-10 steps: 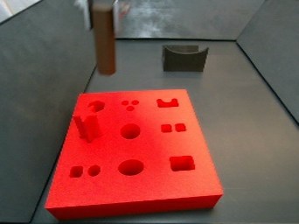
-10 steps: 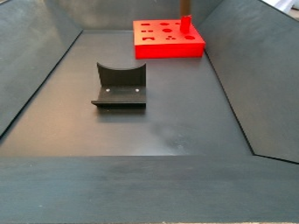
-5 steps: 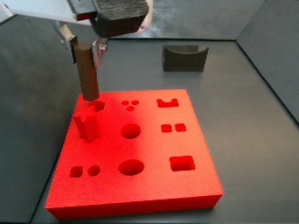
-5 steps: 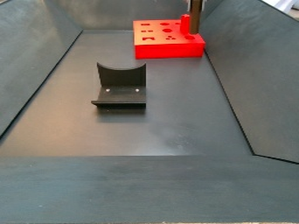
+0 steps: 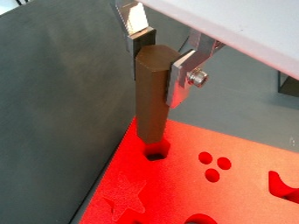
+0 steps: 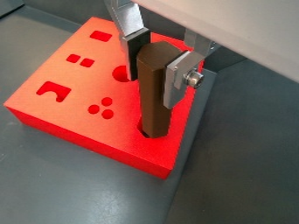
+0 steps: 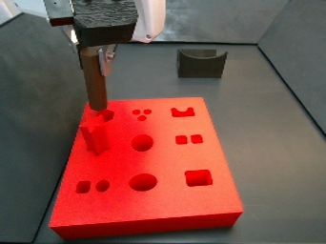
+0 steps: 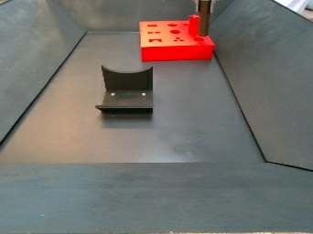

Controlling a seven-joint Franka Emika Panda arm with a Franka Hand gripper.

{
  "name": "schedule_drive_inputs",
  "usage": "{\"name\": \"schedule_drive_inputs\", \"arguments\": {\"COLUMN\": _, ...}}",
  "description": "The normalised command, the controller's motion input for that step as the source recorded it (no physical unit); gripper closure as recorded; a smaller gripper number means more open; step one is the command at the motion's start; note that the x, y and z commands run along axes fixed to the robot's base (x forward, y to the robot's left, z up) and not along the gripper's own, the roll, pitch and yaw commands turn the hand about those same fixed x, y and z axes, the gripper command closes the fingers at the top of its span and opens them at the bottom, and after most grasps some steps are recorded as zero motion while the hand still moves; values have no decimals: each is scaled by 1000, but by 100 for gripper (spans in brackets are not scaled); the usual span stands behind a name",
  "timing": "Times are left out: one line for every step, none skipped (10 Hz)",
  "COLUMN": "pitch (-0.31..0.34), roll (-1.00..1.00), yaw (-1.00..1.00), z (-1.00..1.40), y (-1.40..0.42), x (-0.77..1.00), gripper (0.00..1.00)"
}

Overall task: Pick up the hexagon object. Move up. Move to above the board. Insert the hexagon object.
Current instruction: Insert the hexagon object.

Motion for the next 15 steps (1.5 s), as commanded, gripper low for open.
{"name": "schedule_drive_inputs", "arguments": {"pitch": 0, "roll": 0, "yaw": 0, "z": -186, "y": -149, "x": 137, "gripper": 100}}
{"name": "schedule_drive_inputs", "arguments": {"pitch": -3, "roll": 0, "yaw": 0, "z": -437, "y": -217, "x": 466, "gripper": 100}}
{"name": "schedule_drive_inputs", "arguments": {"pitch": 0, "roll": 7, "yaw": 0, "z": -14, "y": 0, "x": 0, "gripper": 100}}
{"name": "schedule_drive_inputs", "arguments": {"pitch": 0, "roll": 111, "yaw": 0, "z": -394, "y": 109, "x": -334, "gripper": 100}}
{"name": "schedule_drive_inputs", "arguments": {"pitch": 44, "roll": 76, "yaw": -154, "z": -423, "y": 183, "x": -574, "gripper": 100}}
{"name": "schedule_drive_inputs", "arguments": {"pitch": 0, "roll": 9, "yaw": 0, "z": 0, "y": 0, "x": 0, "gripper": 100}}
{"name": "schedule_drive_inputs", "arguments": {"pitch": -4, "roll": 0, "yaw": 0, "z": -294, "y": -106, "x": 154, "gripper": 100}}
{"name": "schedule_drive_inputs", "arguments": {"pitch": -63, "roll": 50, "yaw": 0, "z": -609, "y": -151, "x": 23, "gripper": 100}}
{"name": "schedule_drive_inputs", "arguments": {"pitch": -51, "roll": 174, "yaw": -3, "z": -911, "y": -203, "x": 17, "gripper": 100}}
{"name": "schedule_drive_inputs", "arguments": {"pitch": -50, "roll": 201, "yaw": -11, "z": -954, "y": -140, "x": 9, "gripper": 100}}
{"name": "schedule_drive_inputs", "arguments": {"pitch": 0, "roll": 227, "yaw": -51, "z": -931, "y": -77, "x": 77, "gripper": 100}}
{"name": "schedule_drive_inputs", "arguments": {"pitch": 0, "roll": 244, "yaw": -6, "z": -883, "y": -80, "x": 37, "gripper": 100}}
{"name": "schedule_drive_inputs", "arguments": {"pitch": 0, "roll": 257, "yaw": 0, "z": -837, "y": -97, "x": 0, "gripper": 100}}
{"name": "schedule_drive_inputs", "arguments": {"pitch": -119, "roll": 0, "yaw": 0, "z": -60, "y": 0, "x": -80, "gripper": 100}}
{"name": "schedule_drive_inputs", "arguments": {"pitch": -50, "roll": 0, "yaw": 0, "z": 0, "y": 0, "x": -20, "gripper": 100}}
